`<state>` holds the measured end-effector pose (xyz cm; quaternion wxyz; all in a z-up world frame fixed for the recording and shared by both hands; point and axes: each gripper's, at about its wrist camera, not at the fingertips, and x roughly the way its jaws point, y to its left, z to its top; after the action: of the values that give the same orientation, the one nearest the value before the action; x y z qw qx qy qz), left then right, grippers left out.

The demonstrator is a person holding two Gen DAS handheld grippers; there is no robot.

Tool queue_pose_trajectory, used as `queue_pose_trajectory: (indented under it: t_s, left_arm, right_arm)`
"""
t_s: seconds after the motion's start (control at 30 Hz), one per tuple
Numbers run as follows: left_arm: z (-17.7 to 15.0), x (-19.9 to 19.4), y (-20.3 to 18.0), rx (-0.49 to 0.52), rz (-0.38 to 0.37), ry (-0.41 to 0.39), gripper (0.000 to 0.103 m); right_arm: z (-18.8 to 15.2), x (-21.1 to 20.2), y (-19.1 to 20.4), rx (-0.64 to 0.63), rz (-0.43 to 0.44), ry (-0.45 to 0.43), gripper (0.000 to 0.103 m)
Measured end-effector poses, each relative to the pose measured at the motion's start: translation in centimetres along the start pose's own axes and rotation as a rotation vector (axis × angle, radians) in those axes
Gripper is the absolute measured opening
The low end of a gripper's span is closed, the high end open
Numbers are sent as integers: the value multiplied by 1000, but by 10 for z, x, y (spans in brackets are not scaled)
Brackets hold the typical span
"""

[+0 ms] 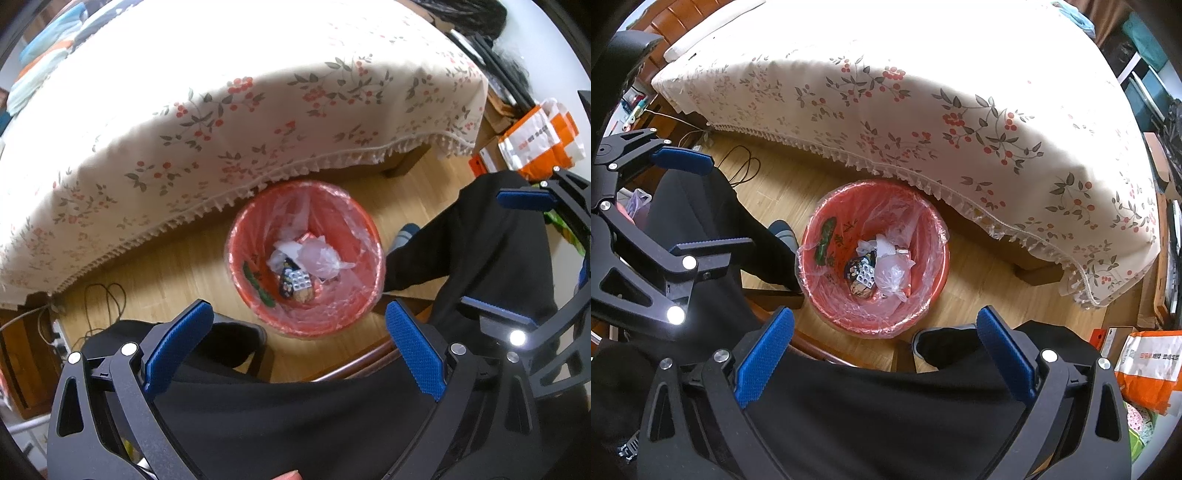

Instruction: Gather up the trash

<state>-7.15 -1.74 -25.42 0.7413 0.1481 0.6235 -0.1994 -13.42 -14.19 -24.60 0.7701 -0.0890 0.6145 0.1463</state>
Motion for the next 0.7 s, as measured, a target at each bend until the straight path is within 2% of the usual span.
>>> queue_pose_trajectory:
  t_s: [0.7]
  left_arm:
    - [3,5,-10,40,-9,8,96]
  right_arm:
    - [-1,10,-7,21,11,21,98]
